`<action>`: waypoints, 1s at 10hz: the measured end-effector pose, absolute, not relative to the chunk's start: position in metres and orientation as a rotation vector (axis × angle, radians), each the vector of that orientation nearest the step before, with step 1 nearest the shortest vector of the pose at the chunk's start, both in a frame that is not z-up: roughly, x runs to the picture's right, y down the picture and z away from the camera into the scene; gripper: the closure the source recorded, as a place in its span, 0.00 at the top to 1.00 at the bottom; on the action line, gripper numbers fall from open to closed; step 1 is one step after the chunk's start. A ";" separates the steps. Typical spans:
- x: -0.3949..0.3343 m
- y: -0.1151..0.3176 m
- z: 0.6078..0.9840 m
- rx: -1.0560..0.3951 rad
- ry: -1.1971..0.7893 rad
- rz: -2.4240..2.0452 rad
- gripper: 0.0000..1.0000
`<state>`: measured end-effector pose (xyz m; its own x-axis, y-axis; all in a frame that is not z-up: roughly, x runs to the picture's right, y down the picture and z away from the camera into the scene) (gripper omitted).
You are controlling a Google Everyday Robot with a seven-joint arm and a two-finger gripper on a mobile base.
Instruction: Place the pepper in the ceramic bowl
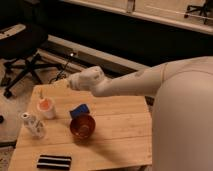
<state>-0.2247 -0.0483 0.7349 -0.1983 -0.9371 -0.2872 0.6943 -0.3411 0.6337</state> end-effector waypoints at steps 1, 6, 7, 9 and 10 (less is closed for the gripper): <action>-0.242 -0.049 0.723 0.817 -0.441 -1.833 0.80; -0.292 -0.038 0.720 0.925 -0.386 -2.025 0.80; -0.299 -0.030 0.726 0.930 -0.377 -2.060 0.80; -0.312 -0.009 0.738 0.922 -0.378 -2.116 0.74; -0.315 -0.002 0.741 0.918 -0.386 -2.129 0.66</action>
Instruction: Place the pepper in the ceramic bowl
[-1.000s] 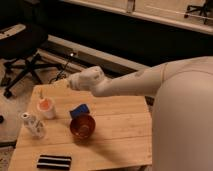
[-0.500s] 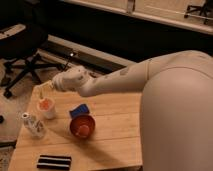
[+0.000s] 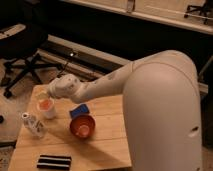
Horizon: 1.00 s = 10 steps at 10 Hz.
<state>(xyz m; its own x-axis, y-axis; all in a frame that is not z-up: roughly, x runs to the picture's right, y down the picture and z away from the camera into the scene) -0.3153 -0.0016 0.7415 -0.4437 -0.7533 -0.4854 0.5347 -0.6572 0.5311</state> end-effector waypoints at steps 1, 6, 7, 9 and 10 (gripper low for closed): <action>-0.320 0.007 0.746 0.910 -0.400 -2.144 0.58; -0.330 0.037 0.762 0.879 -0.496 -2.185 0.56; -0.331 0.038 0.764 0.886 -0.519 -2.181 0.56; -0.330 0.035 0.766 0.920 -0.571 -2.167 0.56; -0.328 0.032 0.767 0.945 -0.597 -2.161 0.56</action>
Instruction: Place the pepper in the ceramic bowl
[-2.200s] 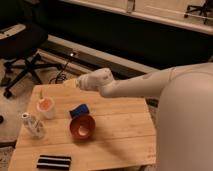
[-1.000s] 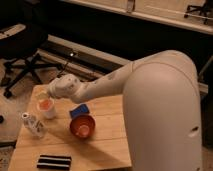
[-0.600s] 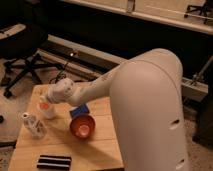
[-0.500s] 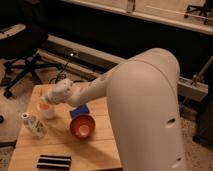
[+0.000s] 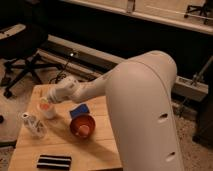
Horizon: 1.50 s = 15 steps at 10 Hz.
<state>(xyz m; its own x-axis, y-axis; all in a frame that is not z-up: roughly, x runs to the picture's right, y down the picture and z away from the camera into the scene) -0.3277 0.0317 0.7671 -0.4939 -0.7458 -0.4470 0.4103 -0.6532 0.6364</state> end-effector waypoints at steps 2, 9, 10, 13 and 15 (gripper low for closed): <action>-0.324 0.027 0.768 0.997 -0.649 -2.156 0.56; -0.341 0.048 0.782 1.099 -0.839 -2.183 0.56; -0.341 0.048 0.785 1.101 -0.854 -2.183 0.56; -0.340 0.050 0.795 1.096 -0.889 -2.178 0.56; -0.338 0.051 0.800 1.085 -0.903 -2.174 0.56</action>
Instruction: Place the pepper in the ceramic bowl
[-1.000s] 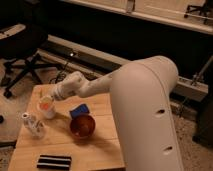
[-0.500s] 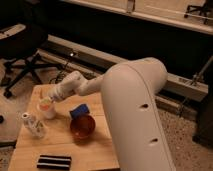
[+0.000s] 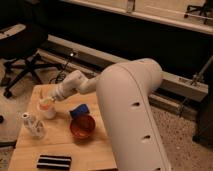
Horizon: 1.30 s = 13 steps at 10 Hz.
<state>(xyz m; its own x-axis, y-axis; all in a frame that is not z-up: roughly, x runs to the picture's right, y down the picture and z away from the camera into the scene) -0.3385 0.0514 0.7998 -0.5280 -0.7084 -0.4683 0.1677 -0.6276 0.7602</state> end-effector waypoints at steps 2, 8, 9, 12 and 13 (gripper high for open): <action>-0.339 0.052 0.801 1.080 -0.912 -2.172 0.56; -0.350 0.053 0.801 1.071 -0.936 -2.184 0.56; -0.353 0.052 0.800 1.072 -0.939 -2.187 0.56; -0.360 0.052 0.802 1.075 -0.941 -2.191 0.56; -0.361 0.052 0.805 1.074 -0.938 -2.192 0.56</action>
